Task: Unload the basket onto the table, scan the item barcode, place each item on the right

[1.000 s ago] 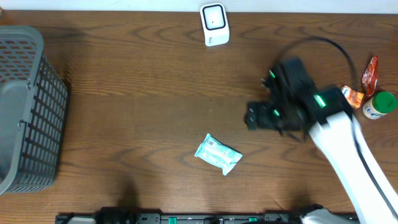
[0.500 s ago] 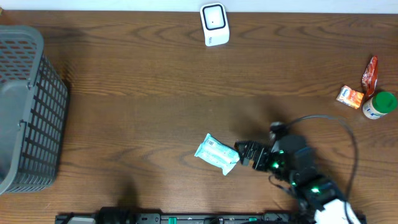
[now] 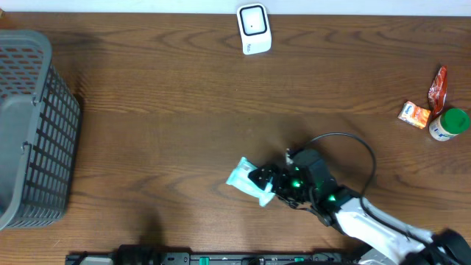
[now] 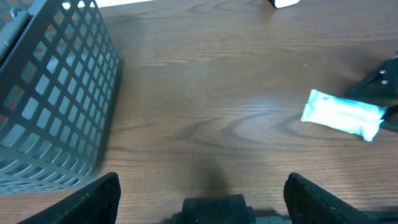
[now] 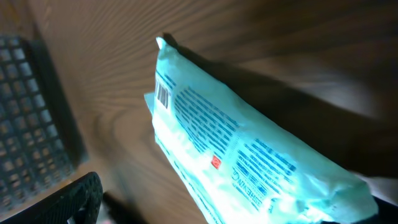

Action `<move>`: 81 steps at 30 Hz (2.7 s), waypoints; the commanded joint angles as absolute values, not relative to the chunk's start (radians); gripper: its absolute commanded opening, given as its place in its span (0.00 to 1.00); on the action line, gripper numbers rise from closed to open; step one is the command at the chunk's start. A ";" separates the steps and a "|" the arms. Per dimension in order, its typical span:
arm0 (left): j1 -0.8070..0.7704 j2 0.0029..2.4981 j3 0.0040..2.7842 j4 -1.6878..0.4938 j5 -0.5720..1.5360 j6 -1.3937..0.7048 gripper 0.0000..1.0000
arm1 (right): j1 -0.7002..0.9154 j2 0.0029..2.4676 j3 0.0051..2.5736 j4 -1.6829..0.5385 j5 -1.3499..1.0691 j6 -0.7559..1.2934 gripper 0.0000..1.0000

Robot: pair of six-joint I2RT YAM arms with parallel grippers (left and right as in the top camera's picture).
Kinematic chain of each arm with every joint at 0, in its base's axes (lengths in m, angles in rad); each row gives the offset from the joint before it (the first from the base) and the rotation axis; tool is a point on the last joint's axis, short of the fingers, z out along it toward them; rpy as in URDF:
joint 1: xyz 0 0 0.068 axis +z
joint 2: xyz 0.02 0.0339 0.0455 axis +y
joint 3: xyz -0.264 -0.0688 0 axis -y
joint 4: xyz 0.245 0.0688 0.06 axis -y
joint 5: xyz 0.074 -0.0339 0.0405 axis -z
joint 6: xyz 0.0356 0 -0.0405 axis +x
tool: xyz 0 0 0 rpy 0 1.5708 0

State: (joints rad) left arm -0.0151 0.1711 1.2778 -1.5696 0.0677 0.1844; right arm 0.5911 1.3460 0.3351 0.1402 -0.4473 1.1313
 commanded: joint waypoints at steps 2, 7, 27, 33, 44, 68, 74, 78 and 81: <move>-0.019 0.169 1.280 -1.570 0.059 0.194 0.84 | 0.623 1.498 0.262 0.106 -0.429 1.246 0.66; -0.019 0.169 1.280 -1.570 0.059 0.194 0.84 | 0.619 1.461 0.262 0.120 -0.392 1.234 0.01; -0.019 0.169 1.280 -1.570 0.059 0.194 0.84 | 0.519 0.784 0.595 -0.078 -0.639 0.904 0.02; -0.019 0.169 1.280 -1.570 0.059 0.194 0.84 | 0.516 0.751 0.623 -0.191 -0.680 0.866 0.02; -0.019 0.169 1.280 -1.571 0.059 0.194 0.84 | 0.507 0.876 0.623 -0.136 -0.282 0.566 0.02; -0.019 0.169 1.280 -1.571 0.059 0.194 0.84 | 0.546 1.084 0.634 -0.645 -0.499 0.470 0.01; -0.019 0.169 1.280 -1.570 0.059 0.194 0.84 | 0.723 1.132 0.607 -0.662 -0.270 0.566 0.01; -0.019 0.169 1.280 -1.570 0.059 0.194 0.84 | 0.767 1.216 0.590 -0.677 -0.142 0.734 0.01; -0.019 0.169 1.280 -1.570 0.059 0.194 0.84 | 0.767 1.287 0.586 -0.700 -0.118 0.831 0.01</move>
State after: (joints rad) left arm -0.0154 0.1711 1.2778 -1.5696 0.0677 0.1844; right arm 0.7589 1.2396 0.5995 -0.6926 -0.2134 0.6868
